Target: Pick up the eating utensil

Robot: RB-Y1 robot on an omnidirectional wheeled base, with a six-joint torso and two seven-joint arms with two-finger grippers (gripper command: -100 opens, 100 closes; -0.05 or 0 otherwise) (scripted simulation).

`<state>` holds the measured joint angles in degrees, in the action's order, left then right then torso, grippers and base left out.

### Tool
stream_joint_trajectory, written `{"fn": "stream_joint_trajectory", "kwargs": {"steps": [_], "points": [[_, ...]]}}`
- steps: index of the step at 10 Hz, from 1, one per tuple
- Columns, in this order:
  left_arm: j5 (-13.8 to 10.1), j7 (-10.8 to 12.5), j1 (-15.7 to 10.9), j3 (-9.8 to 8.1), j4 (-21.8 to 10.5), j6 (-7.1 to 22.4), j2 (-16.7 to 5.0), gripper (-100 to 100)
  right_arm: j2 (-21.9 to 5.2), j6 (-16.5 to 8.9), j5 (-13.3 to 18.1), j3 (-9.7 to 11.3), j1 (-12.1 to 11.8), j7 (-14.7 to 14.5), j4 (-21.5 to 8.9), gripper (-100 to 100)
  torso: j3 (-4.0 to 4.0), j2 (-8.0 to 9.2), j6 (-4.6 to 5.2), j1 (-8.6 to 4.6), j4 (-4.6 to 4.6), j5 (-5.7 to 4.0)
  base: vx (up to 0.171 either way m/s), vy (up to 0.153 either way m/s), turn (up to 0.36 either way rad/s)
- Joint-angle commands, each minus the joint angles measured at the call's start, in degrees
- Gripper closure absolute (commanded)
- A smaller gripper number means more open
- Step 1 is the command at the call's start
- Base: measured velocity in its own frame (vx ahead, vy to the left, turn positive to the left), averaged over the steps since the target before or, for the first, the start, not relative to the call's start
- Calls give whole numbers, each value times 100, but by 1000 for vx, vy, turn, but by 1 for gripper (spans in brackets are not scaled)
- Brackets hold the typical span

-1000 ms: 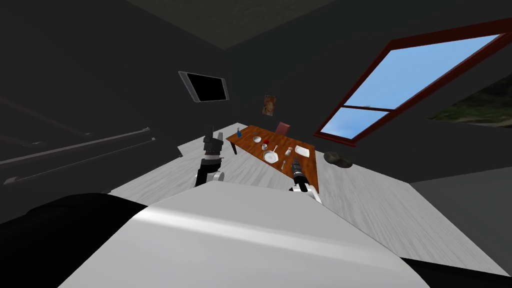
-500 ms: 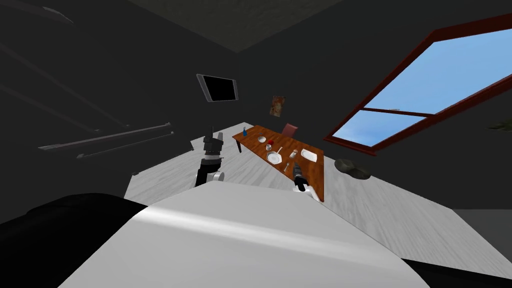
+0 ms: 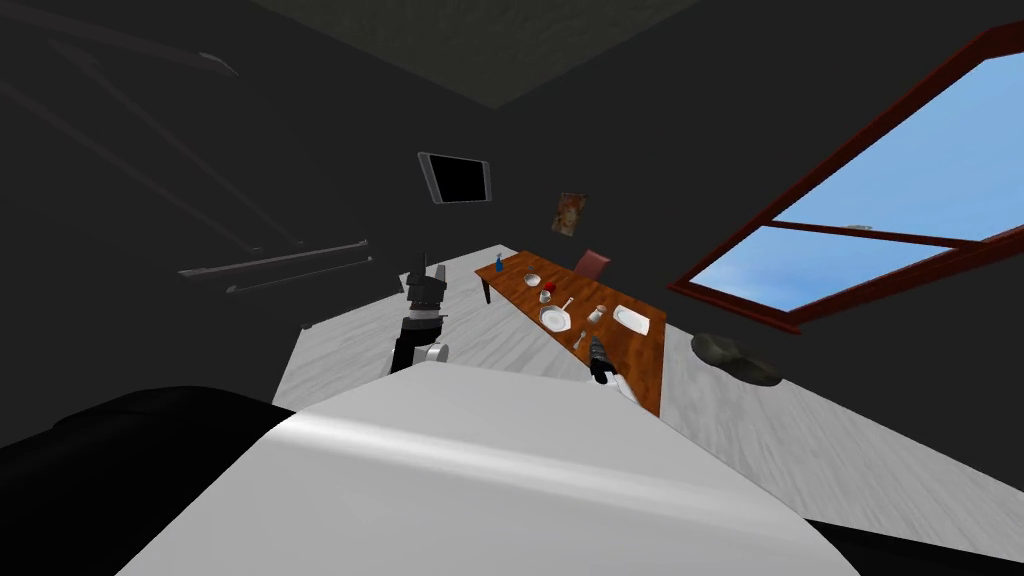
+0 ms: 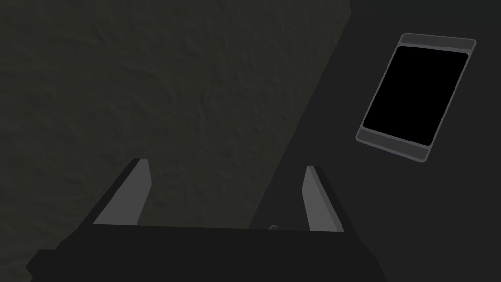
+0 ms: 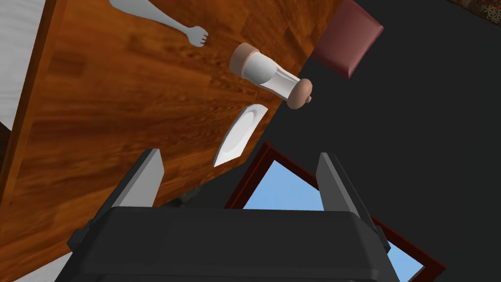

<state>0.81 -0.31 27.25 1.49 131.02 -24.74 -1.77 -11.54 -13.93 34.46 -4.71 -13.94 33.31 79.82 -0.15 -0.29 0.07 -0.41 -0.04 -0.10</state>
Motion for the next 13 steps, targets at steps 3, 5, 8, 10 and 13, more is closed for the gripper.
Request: {"fn": "stream_joint_trajectory", "kwargs": {"steps": [3,5,8,10,13], "points": [[0,0,-1,1,0,0,0,0,73,-188,373,-131,141,156,-554,-100,-2,-4,-6,7,0,1,0,-26,187],[0,0,1,0,0,0,0,0,86,-389,640,-202,229,291,-771,-100,-2,-3,4,8,-1,2,2,-18,116],[0,0,1,0,0,0,0,0,98,-584,912,-274,314,423,-1192,-100,-4,-6,4,8,-2,2,10,-24,200],[0,0,1,-1,0,0,0,0,111,-772,1159,-345,396,552,-1574,-100,-5,-9,4,3,-2,1,20,-39,226],[0,0,0,0,0,0,0,0,125,-952,1424,-416,475,676,-1994,-100,-9,-16,0,-2,-3,0,29,-45,201]]}}
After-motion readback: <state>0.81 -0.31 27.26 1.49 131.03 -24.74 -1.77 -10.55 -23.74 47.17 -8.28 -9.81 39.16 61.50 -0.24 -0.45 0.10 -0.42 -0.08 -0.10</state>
